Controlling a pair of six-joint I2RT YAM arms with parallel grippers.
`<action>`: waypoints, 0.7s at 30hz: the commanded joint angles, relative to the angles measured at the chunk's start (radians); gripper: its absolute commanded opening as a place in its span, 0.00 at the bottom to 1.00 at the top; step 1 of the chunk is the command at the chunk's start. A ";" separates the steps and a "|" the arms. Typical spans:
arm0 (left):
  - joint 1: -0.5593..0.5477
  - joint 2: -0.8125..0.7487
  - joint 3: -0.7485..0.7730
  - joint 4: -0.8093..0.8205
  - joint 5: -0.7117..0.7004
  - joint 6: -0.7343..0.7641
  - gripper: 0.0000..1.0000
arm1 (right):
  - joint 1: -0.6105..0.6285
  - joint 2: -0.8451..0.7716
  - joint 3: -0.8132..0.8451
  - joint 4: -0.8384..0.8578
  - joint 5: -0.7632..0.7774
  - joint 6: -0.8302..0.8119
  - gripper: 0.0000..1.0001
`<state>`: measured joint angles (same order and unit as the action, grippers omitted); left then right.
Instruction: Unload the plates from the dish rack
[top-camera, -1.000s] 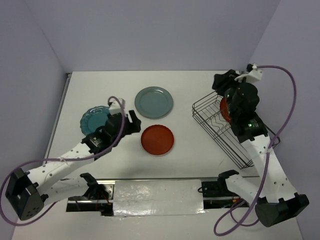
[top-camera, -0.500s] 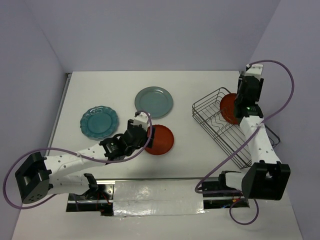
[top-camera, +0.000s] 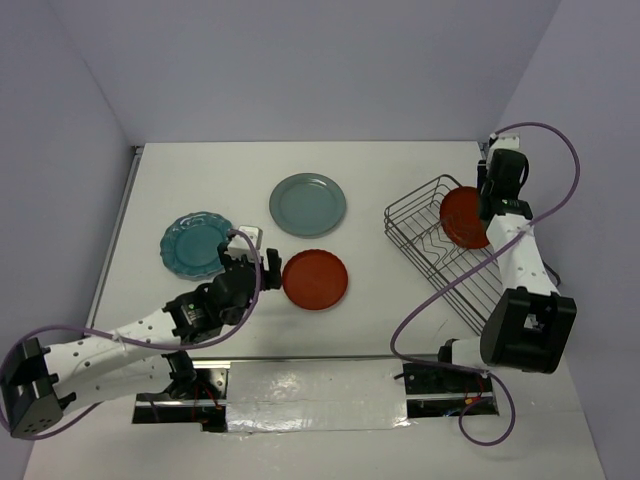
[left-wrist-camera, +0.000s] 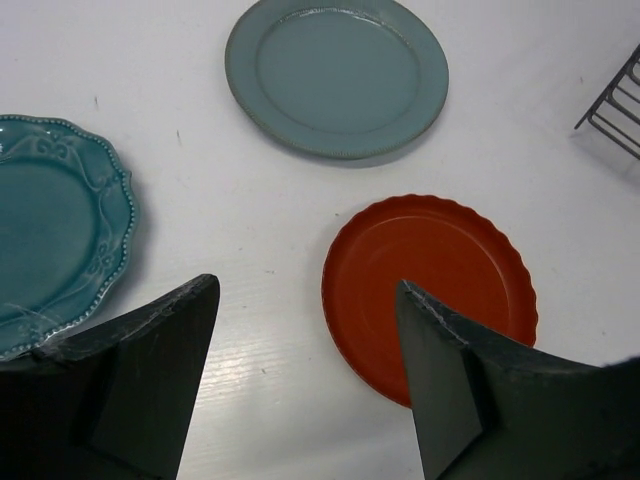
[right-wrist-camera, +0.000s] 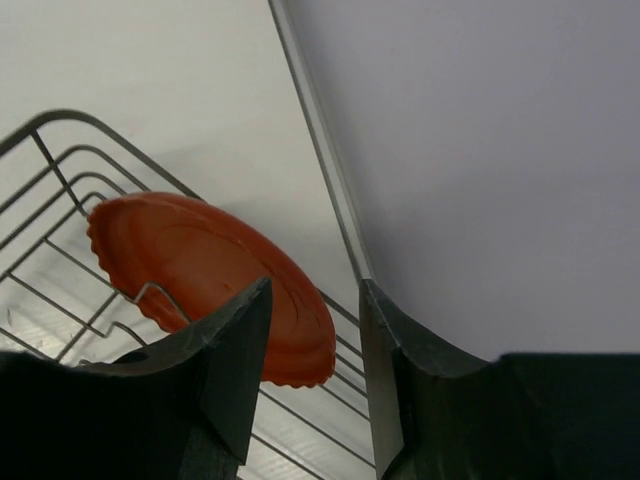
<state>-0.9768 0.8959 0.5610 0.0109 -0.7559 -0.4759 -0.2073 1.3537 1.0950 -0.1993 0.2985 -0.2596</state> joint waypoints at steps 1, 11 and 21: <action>-0.003 -0.009 -0.010 0.072 -0.049 0.003 0.83 | -0.010 0.022 0.066 -0.044 0.007 -0.038 0.47; -0.003 0.147 0.083 -0.043 -0.115 -0.038 0.82 | -0.006 0.015 -0.017 0.018 -0.070 0.026 0.41; -0.003 0.115 0.073 -0.051 -0.118 -0.047 0.82 | -0.007 0.068 -0.041 0.052 0.067 -0.020 0.39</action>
<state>-0.9768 1.0397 0.6052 -0.0532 -0.8490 -0.5049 -0.2104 1.4086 1.0527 -0.1936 0.3099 -0.2611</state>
